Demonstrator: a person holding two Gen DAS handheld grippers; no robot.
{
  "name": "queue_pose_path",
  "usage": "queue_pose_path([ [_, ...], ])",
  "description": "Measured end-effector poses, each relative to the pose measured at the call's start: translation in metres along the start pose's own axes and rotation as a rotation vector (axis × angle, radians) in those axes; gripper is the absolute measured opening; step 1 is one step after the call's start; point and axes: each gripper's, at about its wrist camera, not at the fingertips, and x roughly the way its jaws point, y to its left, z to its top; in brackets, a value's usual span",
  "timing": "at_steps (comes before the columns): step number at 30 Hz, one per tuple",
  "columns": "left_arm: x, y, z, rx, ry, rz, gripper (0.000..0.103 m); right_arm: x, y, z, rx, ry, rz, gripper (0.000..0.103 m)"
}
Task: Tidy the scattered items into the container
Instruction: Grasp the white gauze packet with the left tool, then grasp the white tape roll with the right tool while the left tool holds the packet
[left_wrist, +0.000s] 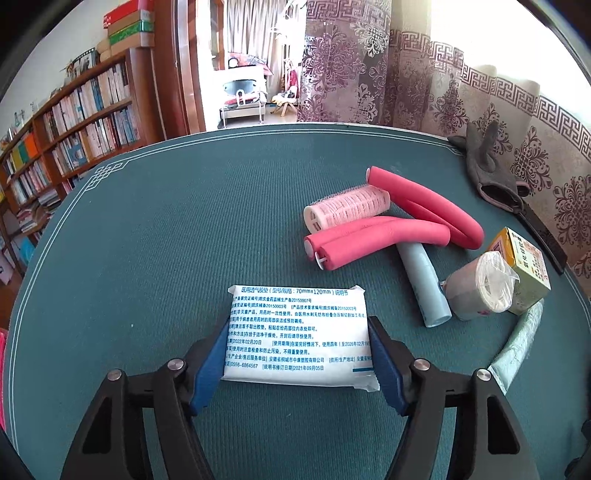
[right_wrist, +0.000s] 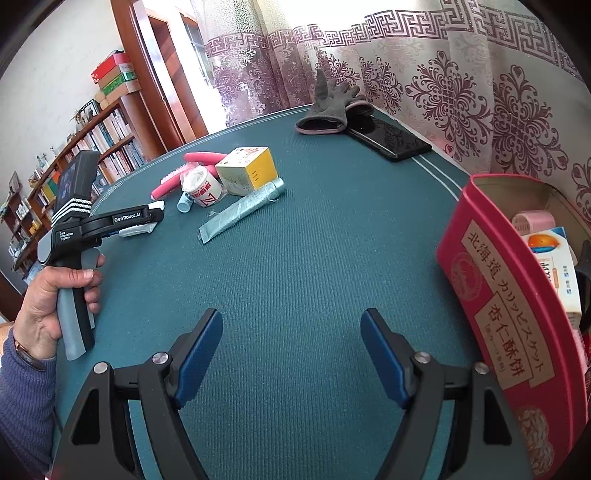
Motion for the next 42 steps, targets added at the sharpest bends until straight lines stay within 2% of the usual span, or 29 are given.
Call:
queue_pose_path([
  [7, -0.021, 0.011, -0.022, -0.032, -0.001, -0.022, 0.072, 0.006, 0.009, 0.006, -0.018, 0.011, 0.018, 0.080],
  [14, -0.034, 0.014, -0.041, -0.026, -0.004, -0.028, 0.072, 0.023, 0.038, 0.027, -0.089, -0.008, 0.054, 0.080],
  [23, -0.037, 0.018, -0.046, -0.038, -0.018, -0.045, 0.072, 0.061, 0.079, 0.064, -0.129, -0.017, 0.135, 0.080],
  [28, -0.038, 0.022, -0.045, -0.057, -0.025, -0.067, 0.072, 0.090, 0.099, 0.086, -0.141, -0.005, 0.161, 0.070],
  [35, -0.037, 0.019, -0.045, -0.054, -0.025, -0.063, 0.072, 0.131, 0.112, 0.107, -0.144, 0.005, 0.094, 0.068],
  [38, -0.037, 0.018, -0.045, -0.052, -0.025, -0.061, 0.072, 0.139, 0.110, 0.115, -0.124, 0.007, 0.084, 0.060],
  [40, -0.036, 0.018, -0.045, -0.052, -0.024, -0.062, 0.072, 0.143, 0.111, 0.118, -0.127, 0.005, 0.061, 0.046],
  [42, -0.036, 0.018, -0.045, -0.054, -0.024, -0.063, 0.072, 0.144, 0.111, 0.117, -0.129, 0.005, 0.048, 0.042],
])
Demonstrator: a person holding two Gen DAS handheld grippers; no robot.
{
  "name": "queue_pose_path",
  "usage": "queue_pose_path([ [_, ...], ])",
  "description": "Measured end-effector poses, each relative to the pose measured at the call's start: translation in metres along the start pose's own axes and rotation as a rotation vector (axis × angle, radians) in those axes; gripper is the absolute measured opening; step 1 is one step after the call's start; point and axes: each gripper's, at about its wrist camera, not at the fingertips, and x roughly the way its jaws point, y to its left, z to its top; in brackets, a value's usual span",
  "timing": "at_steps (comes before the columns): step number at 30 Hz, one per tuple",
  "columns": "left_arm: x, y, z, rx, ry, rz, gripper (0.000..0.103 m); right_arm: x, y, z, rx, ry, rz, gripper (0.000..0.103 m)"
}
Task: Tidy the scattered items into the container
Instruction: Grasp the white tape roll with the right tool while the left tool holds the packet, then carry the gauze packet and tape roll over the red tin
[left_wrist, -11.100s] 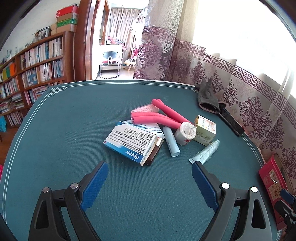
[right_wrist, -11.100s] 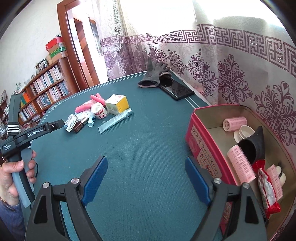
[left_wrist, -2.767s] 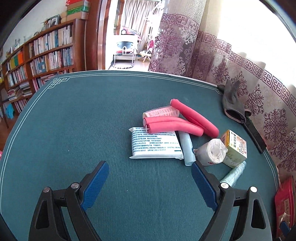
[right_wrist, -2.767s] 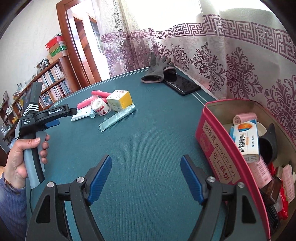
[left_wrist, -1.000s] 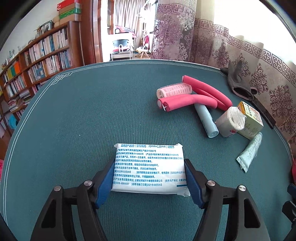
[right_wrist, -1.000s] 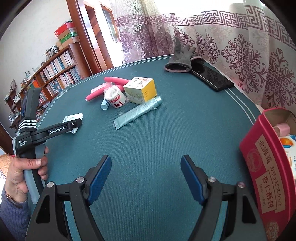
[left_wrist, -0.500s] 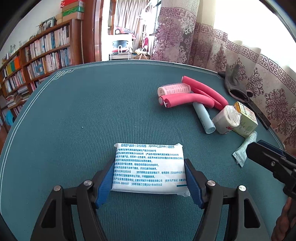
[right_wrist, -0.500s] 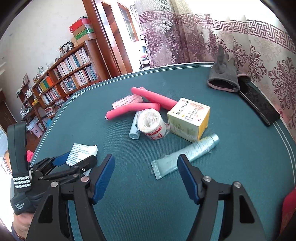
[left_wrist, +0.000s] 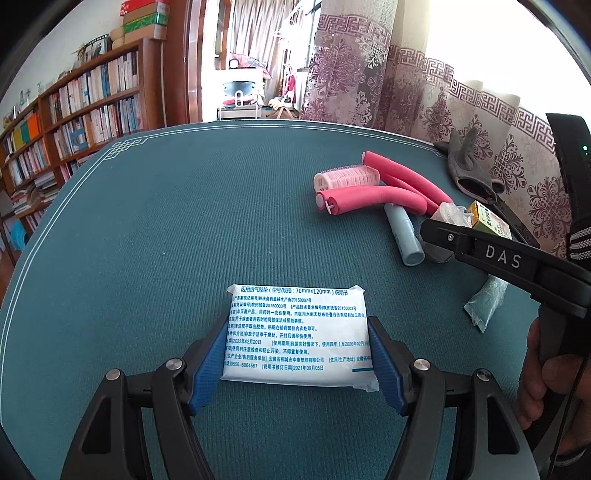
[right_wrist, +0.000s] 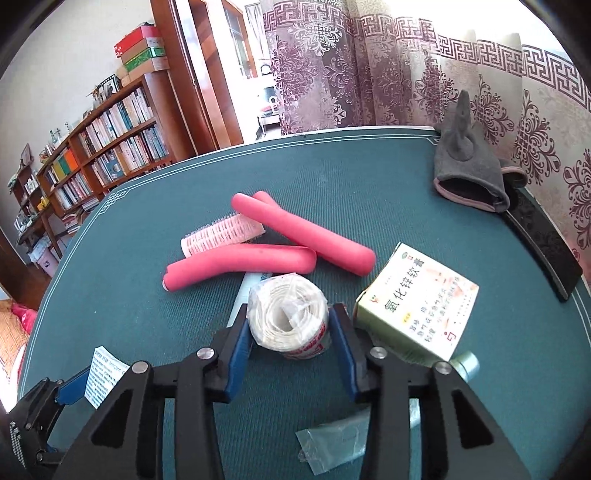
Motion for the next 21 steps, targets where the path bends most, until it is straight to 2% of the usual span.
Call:
queue_pose_path([
  [5, 0.000, 0.000, 0.000, 0.003, 0.001, 0.004, 0.072, -0.018, -0.001, -0.013, -0.018, -0.015, 0.004, 0.042],
  [14, -0.003, -0.003, -0.002, 0.004, -0.001, -0.001, 0.072, -0.072, -0.013, -0.047, 0.021, -0.049, 0.038, 0.042],
  [21, -0.013, -0.027, -0.008, 0.058, -0.005, -0.034, 0.072, -0.114, -0.032, -0.074, 0.053, -0.068, 0.019, 0.042],
])
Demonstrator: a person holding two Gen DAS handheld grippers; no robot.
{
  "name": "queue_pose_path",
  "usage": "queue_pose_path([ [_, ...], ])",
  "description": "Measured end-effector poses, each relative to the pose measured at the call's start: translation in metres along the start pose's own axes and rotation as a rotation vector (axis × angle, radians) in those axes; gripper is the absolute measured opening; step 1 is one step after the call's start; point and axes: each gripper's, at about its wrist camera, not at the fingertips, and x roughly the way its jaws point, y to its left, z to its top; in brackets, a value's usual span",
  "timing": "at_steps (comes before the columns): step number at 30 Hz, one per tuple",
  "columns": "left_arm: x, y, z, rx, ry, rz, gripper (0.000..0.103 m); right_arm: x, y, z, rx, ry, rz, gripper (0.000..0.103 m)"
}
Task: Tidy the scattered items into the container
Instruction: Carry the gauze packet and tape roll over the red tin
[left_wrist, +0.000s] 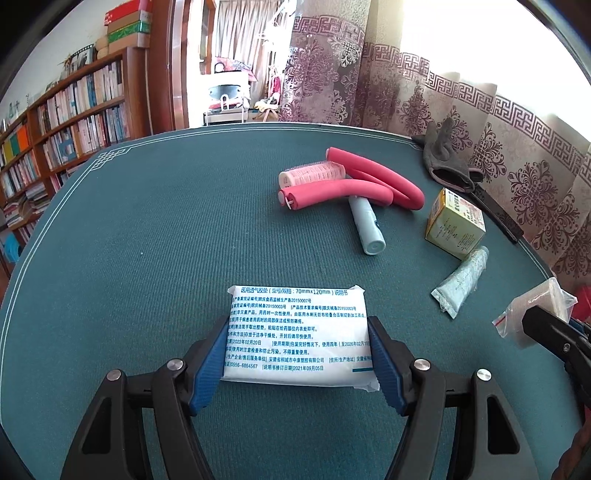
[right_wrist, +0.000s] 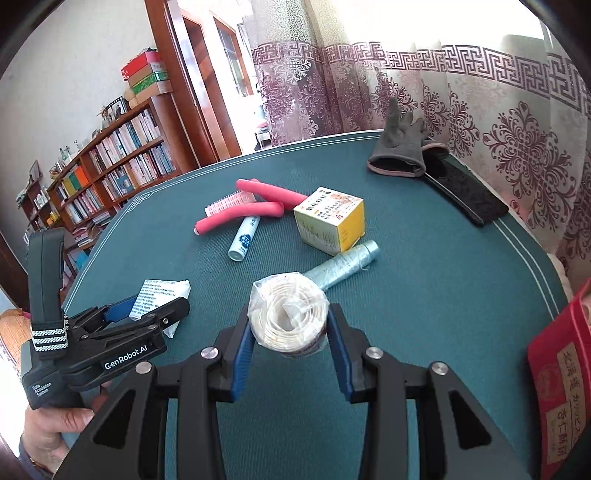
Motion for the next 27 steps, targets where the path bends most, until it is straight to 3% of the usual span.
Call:
queue_pose_path([
  [12, -0.035, -0.058, -0.006, 0.102, -0.023, -0.107, 0.072, -0.083, -0.054, -0.027, 0.100, -0.096, -0.100, 0.042],
  [20, -0.057, -0.125, -0.007, 0.220, -0.034, -0.209, 0.072, -0.145, -0.110, -0.049, 0.192, -0.166, -0.221, 0.041],
  [27, -0.074, -0.191, -0.010, 0.330, -0.040, -0.295, 0.072, -0.189, -0.127, -0.059, 0.207, -0.222, -0.179, 0.042],
])
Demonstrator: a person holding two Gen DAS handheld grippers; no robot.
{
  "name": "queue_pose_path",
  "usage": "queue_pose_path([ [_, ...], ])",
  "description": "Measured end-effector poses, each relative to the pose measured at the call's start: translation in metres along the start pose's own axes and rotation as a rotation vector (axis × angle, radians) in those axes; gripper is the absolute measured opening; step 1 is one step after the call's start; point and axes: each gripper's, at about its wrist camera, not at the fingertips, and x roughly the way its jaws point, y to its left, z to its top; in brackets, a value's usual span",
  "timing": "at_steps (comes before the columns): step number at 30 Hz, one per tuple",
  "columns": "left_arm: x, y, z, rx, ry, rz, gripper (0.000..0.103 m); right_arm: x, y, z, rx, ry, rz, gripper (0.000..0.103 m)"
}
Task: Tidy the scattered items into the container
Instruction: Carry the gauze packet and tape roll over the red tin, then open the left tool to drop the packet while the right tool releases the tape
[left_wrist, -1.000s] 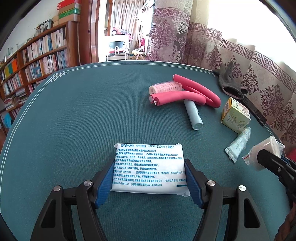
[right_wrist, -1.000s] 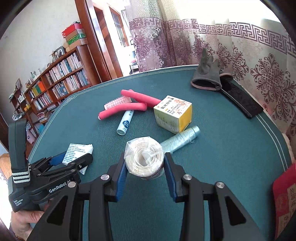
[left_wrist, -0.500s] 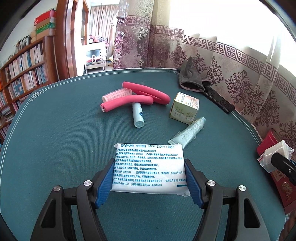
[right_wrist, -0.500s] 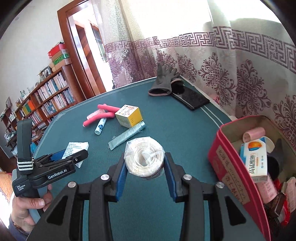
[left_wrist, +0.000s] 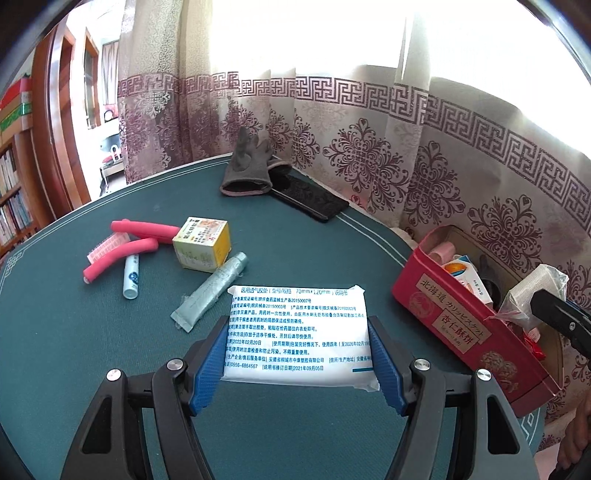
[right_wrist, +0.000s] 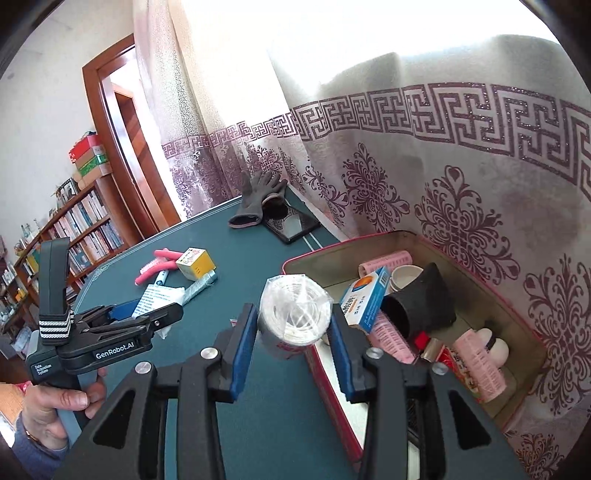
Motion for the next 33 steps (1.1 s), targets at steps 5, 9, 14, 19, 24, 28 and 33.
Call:
queue_pose_path([
  [5, 0.002, -0.034, 0.012, 0.051, -0.005, -0.035, 0.072, -0.025, -0.014, 0.004, 0.019, -0.073, 0.008, 0.040],
  [9, 0.006, -0.058, 0.023, 0.084, -0.005, -0.062, 0.072, -0.031, -0.034, 0.008, 0.029, -0.110, -0.074, 0.040],
  [14, 0.012, -0.087, 0.038, 0.139, -0.019, -0.094, 0.072, -0.029, -0.065, 0.003, 0.091, -0.094, -0.110, 0.040],
  [19, 0.025, -0.109, 0.052, 0.168, -0.015, -0.123, 0.072, -0.026, -0.080, 0.000, 0.117, -0.082, -0.126, 0.040],
  [24, 0.040, -0.124, 0.063, 0.167, -0.004, -0.178, 0.074, -0.023, -0.089, -0.002, 0.132, -0.074, -0.136, 0.040],
  [28, 0.054, -0.127, 0.067, 0.152, 0.021, -0.192, 0.082, -0.021, -0.093, -0.003, 0.140, -0.066, -0.141, 0.040],
  [33, 0.062, -0.105, 0.061, 0.067, 0.050, -0.164, 0.082, -0.021, -0.096, -0.003, 0.139, -0.066, -0.152, 0.040],
])
